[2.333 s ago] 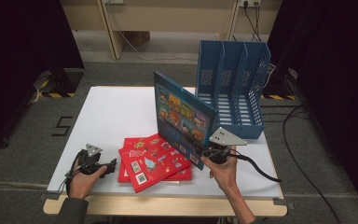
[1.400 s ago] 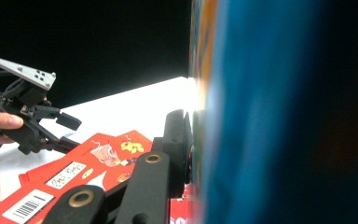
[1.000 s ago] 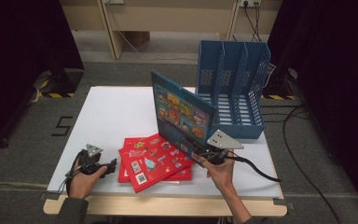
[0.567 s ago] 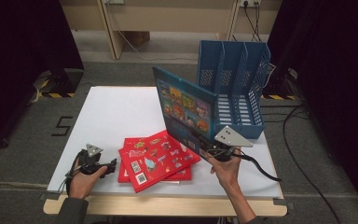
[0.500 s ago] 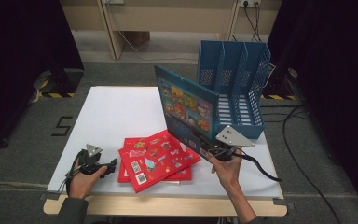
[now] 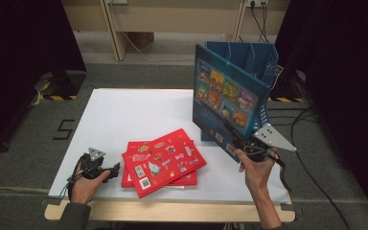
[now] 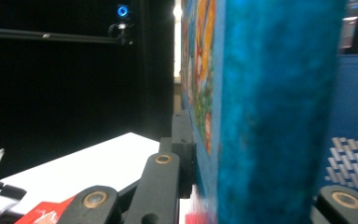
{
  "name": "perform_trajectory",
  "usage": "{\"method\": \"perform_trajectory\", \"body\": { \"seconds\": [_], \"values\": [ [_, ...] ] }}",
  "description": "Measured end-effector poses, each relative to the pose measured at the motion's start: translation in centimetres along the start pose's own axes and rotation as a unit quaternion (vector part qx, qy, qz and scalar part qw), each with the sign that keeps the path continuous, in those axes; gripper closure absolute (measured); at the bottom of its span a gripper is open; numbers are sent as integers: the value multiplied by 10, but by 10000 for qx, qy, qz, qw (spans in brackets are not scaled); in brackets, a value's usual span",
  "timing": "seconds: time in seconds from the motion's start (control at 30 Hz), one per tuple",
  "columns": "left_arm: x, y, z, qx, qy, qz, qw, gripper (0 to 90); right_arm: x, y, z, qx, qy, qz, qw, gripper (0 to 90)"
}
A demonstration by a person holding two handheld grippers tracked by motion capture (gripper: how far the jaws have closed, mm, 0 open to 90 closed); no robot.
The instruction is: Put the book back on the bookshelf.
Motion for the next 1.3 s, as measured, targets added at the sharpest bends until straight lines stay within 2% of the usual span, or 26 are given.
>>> {"method": "perform_trajectory", "body": {
  "seconds": [0.17, 0.27, 0.37, 0.43, 0.6, 0.63, 0.67, 0.93, 0.97, 1.0, 1.1, 1.17, 1.2, 1.27, 1.3],
  "values": [
    [0, 0, 0, 5, 0, 0, 10000, 157, -7, 8, 9, 115, -233, 134, 9996, 824],
    [0, 0, 0, -11, 1, 16, 10000, 156, -11, 14, 18, 5, -452, 246, 9987, 824],
    [0, 0, 0, 4, 5, 14, 10000, 155, -9, 16, 22, -11, -568, 264, 9980, 824],
    [0, 0, 0, 0, 1, 11, 10000, 156, 0, 16, 27, 115, -757, 281, 9967, 824],
    [0, 0, 0, -9, -12, 7, 10000, 154, 17, 13, 35, 133, -944, 354, 9948, 824],
    [0, 0, 0, -6, -10, 8, 10000, 155, 26, 11, 37, 59, -1045, 345, 9939, 824],
    [0, 0, 0, -6, -10, 8, 10000, 155, 26, 11, 37, 59, -1045, 345, 9939, 824],
    [0, 0, 0, -21, -16, 3, 10000, 157, 66, 4, 40, -199, -1363, 220, 9902, 824],
    [0, 0, 0, -17, -15, 2, 10000, 157, 75, 3, 42, -140, -1428, 203, 9894, 824],
    [0, 0, 0, -18, -18, 3, 10000, 157, 75, 3, 42, -140, -1428, 203, 9894, 824],
    [0, 0, 0, -26, -14, 15, 10000, 157, 93, 6, 47, -94, -1565, 189, 9874, 824],
    [0, 0, 0, -21, -15, 18, 10000, 158, 97, 7, 49, -73, -1608, 220, 9867, 824],
    [0, 0, 0, -40, -19, 41, 10000, 158, 105, 8, 54, 30, -1657, 268, 9858, 824],
    [0, 0, 0, -28, -13, 40, 10000, 158, 107, 9, 56, 88, -1657, 300, 9857, 824],
    [0, 0, 0, -18, -9, 34, 10000, 158, 113, 9, 60, 232, -1667, 323, 9852, 824]
  ]
}}
Point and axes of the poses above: each handheld gripper's, and its own axes: x roughly forward along the jaws, y roughly out of its top, z roughly to its right, the point moved 4 cm from there along x, roughly forward along the jaws, and after that the axes turned 11 degrees about x, right-handed, at the moved point
